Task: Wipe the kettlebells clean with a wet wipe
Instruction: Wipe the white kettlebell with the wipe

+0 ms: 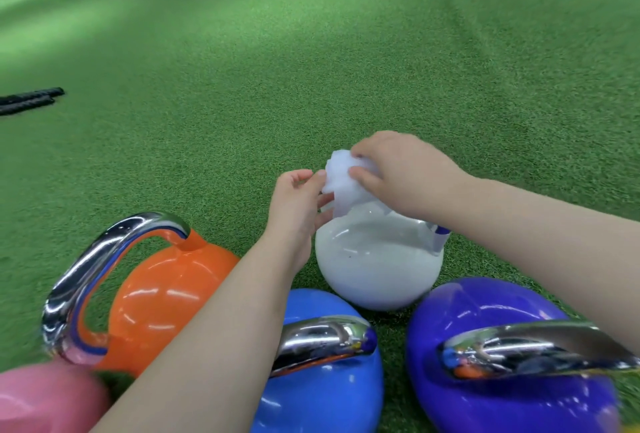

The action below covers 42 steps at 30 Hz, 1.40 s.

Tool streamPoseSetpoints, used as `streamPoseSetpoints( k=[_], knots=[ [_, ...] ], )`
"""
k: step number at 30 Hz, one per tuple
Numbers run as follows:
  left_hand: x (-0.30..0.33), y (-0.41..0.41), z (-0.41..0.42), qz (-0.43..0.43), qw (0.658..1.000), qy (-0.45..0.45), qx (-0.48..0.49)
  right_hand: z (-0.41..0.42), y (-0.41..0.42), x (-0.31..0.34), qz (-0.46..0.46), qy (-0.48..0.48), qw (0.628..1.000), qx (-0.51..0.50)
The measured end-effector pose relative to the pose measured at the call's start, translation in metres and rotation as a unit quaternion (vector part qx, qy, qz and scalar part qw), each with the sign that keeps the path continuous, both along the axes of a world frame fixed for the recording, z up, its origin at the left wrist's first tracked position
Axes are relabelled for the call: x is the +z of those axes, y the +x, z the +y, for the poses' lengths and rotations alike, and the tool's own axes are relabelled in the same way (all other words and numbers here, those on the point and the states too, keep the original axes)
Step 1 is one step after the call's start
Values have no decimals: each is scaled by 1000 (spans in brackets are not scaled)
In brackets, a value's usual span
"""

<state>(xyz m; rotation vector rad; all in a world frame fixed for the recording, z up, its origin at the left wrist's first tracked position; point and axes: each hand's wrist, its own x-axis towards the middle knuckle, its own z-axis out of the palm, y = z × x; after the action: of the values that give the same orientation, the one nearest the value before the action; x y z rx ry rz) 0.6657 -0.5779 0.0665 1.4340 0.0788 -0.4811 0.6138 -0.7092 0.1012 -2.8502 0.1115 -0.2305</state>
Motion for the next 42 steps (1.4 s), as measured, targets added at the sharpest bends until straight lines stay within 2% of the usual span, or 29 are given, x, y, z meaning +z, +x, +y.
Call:
streamPoseSetpoints(
  k=[2, 4, 8, 10, 12, 14, 17, 21, 23, 26, 28, 32, 34, 36, 38, 40, 42],
  knots=[
    [3, -1, 2, -8, 1000, 7, -3, 5, 8, 2, 26, -21, 999, 6],
    [7, -3, 5, -15, 1000, 2, -8, 5, 12, 3, 7, 0, 1000, 10],
    [15, -8, 3, -8, 998, -47, -38, -9, 18, 0, -8, 136, 989, -54],
    [15, -10, 1, -11, 997, -63, -44, -18, 23, 1, 61, 202, 973, -98],
    [12, -11, 1, -51, 996, -43, -64, -28, 26, 2, 178, 242, 947, -113],
    [10, -11, 2, -89, 991, -36, -91, -32, 24, 5, 214, 278, 930, -109],
    [9, -12, 2, -117, 986, -58, -103, -30, 19, 6, 88, 362, 925, -78],
    [9, -14, 2, -142, 979, -96, -111, -27, 7, 14, -42, 419, 906, -33],
    [12, -15, 3, -143, 978, -87, -124, -26, 1, 20, -69, 451, 890, -16],
    [13, -16, 5, -135, 976, -73, -157, -23, -6, 29, -88, 527, 845, 19],
    [14, -18, 5, -117, 975, -97, -162, -22, -9, 33, -86, 548, 831, 36],
    [23, -21, 4, -38, 979, -162, -117, -22, -9, 31, -111, 524, 844, 11],
    [24, -21, 3, -1, 982, -160, -104, -23, -6, 25, -128, 489, 862, -27],
    [17, -20, 2, -19, 989, -61, -132, -28, -2, 17, -115, 380, 915, -74],
    [7, -17, 3, -25, 985, 55, -160, -32, -1, 7, -58, 220, 965, -132],
    [0, -15, 4, -12, 977, 125, -170, -27, -5, 3, -60, 117, 979, -153],
    [-3, -11, 6, -12, 973, 165, -159, -15, -9, 3, -87, 55, 988, -112]
  ],
)
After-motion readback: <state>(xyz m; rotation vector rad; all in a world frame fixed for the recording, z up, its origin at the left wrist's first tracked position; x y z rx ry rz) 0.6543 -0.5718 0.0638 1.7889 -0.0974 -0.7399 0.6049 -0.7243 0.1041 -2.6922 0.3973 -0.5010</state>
